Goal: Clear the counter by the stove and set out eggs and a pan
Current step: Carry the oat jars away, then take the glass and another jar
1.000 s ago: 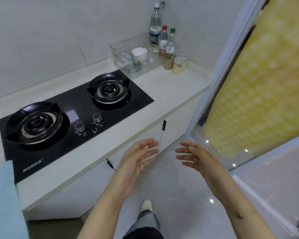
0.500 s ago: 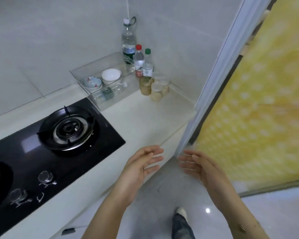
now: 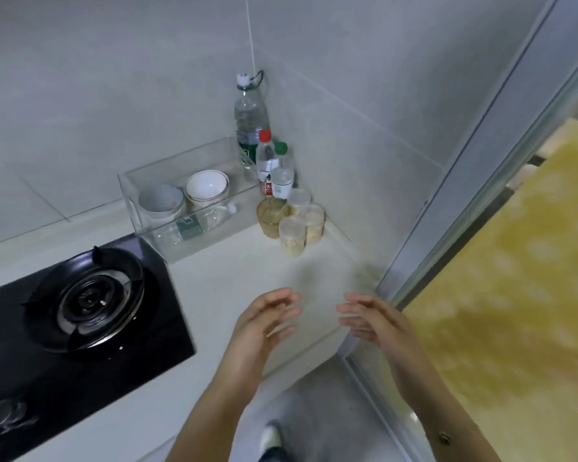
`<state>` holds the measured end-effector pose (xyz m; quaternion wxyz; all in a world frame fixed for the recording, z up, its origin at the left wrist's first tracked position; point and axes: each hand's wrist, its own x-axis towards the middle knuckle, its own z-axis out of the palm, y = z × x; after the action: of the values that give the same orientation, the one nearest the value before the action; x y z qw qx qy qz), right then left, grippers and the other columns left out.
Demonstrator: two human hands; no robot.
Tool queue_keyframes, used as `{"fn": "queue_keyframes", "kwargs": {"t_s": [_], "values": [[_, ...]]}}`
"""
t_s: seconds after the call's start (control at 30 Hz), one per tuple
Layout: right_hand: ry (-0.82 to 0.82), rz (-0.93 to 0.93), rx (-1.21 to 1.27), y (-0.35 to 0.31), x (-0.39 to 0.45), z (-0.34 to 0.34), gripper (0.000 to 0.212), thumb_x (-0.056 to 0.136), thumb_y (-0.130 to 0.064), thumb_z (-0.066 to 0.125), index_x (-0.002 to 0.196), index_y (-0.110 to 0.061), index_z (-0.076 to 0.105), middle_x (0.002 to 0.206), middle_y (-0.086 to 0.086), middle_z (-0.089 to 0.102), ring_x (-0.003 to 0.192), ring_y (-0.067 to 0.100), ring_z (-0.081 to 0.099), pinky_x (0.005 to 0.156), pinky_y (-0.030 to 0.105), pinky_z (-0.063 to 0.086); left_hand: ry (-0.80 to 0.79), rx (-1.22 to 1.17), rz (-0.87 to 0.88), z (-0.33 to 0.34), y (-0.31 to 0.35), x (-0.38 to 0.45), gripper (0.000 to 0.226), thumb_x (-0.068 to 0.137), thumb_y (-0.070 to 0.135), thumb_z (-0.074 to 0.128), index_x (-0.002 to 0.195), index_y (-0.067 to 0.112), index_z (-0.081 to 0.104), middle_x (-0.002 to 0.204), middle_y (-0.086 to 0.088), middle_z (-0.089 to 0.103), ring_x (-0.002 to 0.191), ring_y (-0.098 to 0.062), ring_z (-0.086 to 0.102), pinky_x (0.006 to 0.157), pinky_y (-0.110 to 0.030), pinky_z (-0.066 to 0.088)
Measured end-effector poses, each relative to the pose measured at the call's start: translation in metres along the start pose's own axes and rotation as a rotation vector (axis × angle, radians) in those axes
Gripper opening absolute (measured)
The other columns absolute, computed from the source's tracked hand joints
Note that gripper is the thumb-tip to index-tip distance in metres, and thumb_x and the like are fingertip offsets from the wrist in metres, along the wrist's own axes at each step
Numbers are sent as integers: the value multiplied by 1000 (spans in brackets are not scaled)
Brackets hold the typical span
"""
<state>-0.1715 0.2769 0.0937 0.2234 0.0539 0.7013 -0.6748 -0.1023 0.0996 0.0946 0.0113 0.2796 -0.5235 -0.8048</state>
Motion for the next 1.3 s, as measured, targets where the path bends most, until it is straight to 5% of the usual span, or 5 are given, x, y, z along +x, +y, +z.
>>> {"fn": "queue_keyframes", "kwargs": {"t_s": [0.43, 0.7, 0.9, 1.07, 1.3], "values": [[94, 24, -153, -17, 139, 29, 19, 97, -3, 47, 104, -12, 62, 100, 8, 69, 87, 22, 67, 80, 31, 50, 52, 510, 249, -9, 34, 183, 33, 80, 4, 65, 97, 31, 57, 100, 26, 60, 100, 4, 55, 80, -12, 44], [56, 39, -318, -20, 191, 28, 17, 94, -12, 55, 93, -28, 62, 101, -1, 67, 92, 14, 65, 88, 36, 50, -59, 1186, 465, -4, 12, 266, 69, 77, 23, 75, 138, 14, 46, 145, -4, 39, 131, -26, 38, 101, -28, 34], [-80, -28, -474, -19, 220, 31, 21, 95, -16, 53, 110, -31, 57, 112, -11, 57, 100, 4, 55, 70, 16, 46, 81, 1152, 497, -10, 4, 270, 62, 65, 27, 81, 123, 18, 62, 128, 1, 56, 118, -23, 50, 98, -32, 44], [-126, -231, -517, -24, 243, 46, 27, 82, -23, 64, 100, -41, 54, 105, -13, 56, 104, 12, 55, 85, 28, 46, 225, 1136, 527, -24, -4, 247, 63, 59, 25, 82, 118, 17, 64, 117, -2, 62, 108, -23, 57, 92, -23, 39], [-89, -520, -788, -3, 288, 66, 57, 78, -23, 76, 128, -12, 51, 136, 8, 45, 126, 21, 44, 103, 30, 39, 287, 995, 453, -41, -16, 216, 66, 69, 24, 80, 130, 18, 56, 120, 2, 53, 104, -7, 49, 88, -10, 34]]}}
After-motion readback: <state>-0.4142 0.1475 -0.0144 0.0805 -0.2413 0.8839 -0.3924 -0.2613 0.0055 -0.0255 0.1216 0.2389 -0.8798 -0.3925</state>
